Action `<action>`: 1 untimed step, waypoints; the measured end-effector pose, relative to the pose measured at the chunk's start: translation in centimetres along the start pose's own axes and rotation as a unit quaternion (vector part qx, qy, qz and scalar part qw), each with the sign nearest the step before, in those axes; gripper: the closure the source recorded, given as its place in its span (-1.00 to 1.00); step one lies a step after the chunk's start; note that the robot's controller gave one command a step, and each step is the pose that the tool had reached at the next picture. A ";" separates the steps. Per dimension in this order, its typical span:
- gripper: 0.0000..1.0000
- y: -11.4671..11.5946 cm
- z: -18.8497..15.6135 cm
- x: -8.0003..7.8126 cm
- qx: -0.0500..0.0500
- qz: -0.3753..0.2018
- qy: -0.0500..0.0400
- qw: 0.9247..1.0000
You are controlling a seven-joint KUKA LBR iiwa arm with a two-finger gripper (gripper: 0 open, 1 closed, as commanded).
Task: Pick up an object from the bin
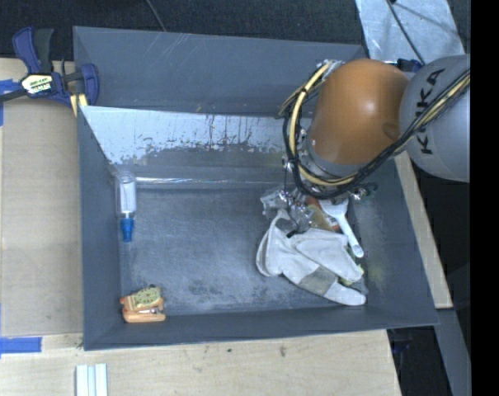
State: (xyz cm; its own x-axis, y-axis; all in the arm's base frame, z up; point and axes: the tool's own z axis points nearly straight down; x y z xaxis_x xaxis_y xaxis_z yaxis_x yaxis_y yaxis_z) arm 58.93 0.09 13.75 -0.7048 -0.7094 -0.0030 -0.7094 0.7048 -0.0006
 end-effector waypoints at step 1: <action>1.00 -0.1 -1.2 0.0 0.002 0.001 -0.001 1.000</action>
Offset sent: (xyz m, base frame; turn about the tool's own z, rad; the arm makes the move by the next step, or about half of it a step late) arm 0.0001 -0.0001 0.0222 0.0000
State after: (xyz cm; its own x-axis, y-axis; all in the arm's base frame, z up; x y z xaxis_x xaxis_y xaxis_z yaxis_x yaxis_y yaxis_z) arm 58.99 0.08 14.95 -0.7057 -0.7085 -0.0055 -0.7085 0.7057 -0.0037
